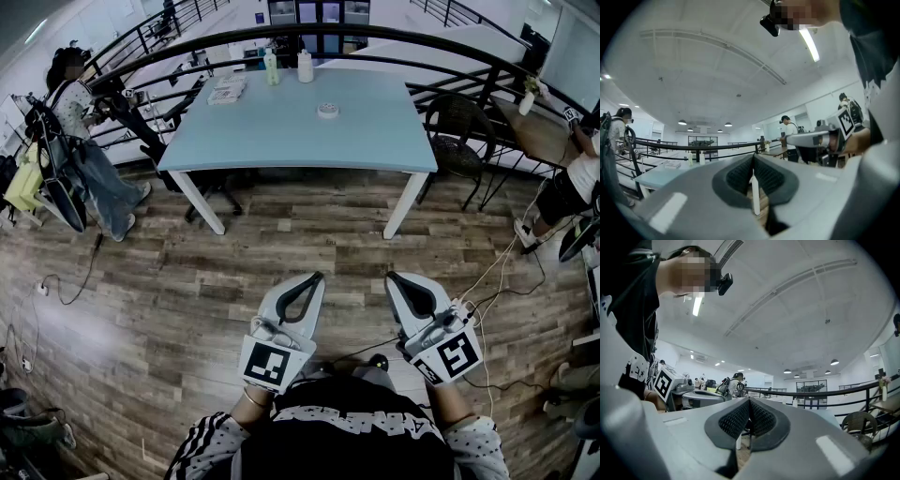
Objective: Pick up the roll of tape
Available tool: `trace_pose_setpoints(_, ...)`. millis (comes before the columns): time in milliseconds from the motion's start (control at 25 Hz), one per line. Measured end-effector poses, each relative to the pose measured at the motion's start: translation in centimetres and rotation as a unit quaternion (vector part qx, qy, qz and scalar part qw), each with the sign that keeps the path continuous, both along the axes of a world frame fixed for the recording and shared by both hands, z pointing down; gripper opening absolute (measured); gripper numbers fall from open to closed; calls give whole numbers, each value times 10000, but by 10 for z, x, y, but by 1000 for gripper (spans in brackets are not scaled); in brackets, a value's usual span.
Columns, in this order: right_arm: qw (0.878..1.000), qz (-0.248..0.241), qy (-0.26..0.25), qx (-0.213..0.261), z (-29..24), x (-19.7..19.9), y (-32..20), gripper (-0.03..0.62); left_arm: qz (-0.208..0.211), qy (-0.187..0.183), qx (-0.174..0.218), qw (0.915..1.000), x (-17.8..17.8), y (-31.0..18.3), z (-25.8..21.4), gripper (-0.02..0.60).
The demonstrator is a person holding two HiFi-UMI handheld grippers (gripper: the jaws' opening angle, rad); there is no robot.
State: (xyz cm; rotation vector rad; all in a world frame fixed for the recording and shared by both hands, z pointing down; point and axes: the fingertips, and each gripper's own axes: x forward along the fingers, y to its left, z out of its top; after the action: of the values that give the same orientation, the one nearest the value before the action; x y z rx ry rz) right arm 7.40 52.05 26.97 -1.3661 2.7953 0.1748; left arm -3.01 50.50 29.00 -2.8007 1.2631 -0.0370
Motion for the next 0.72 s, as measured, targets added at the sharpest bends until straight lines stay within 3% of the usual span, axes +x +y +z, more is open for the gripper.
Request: trace_pose_setpoints(720, 9999, 7, -164, 49, -11, -15, -1, 2, -21, 83, 87, 9999, -21, -8, -1, 0)
